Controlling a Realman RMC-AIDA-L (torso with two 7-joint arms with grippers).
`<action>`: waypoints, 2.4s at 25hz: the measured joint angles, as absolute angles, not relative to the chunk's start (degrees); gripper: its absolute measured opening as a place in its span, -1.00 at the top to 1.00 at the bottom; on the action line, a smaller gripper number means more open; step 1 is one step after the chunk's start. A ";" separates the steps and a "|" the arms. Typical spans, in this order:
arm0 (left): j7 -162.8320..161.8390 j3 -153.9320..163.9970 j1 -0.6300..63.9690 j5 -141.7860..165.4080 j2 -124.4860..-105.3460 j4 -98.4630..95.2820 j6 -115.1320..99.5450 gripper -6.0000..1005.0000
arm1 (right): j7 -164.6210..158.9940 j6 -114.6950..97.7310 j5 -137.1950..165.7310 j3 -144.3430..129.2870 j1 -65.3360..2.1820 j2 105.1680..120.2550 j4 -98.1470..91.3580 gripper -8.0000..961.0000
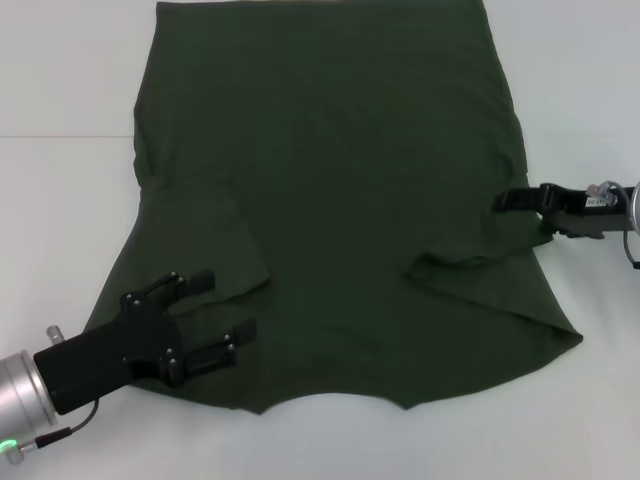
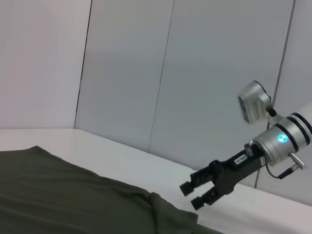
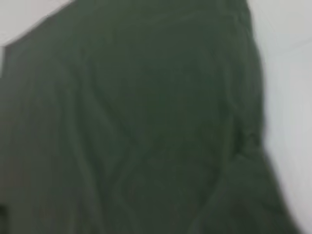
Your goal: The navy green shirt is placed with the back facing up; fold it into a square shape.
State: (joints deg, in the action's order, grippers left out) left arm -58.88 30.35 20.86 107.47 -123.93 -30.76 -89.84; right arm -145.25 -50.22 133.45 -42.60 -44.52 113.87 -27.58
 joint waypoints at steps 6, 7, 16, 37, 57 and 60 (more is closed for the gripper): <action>-63.16 30.24 20.48 105.71 -123.66 -31.19 -90.77 -0.77 | -133.13 -62.89 116.44 -40.89 -37.61 113.87 -33.16 -0.96; -64.64 30.23 20.48 105.48 -123.47 -31.27 -91.13 -0.77 | -131.15 -64.86 114.15 -40.76 -36.45 113.75 -33.55 -0.96; -77.03 24.54 20.29 105.20 -121.28 -31.47 -98.71 -0.77 | -104.55 -87.19 102.16 -35.95 -26.25 113.19 -33.73 -0.96; -123.38 24.41 21.65 122.59 -113.84 -39.22 -93.15 -0.77 | -65.06 -96.12 113.91 -36.25 -20.33 118.13 -33.25 -0.96; -129.31 29.53 27.13 135.15 -113.61 -41.12 -80.81 -0.77 | -62.20 -94.85 115.14 -36.28 -19.89 118.83 -32.60 -0.96; -129.39 29.53 27.15 135.17 -113.54 -41.17 -79.81 -0.77 | -62.11 -94.82 115.14 -36.30 -19.87 118.82 -32.60 -0.96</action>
State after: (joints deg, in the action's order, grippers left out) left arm -129.39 29.53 27.15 135.17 -113.54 -41.17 -79.81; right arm -62.11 -94.82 115.14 -36.30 -19.87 118.82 -32.60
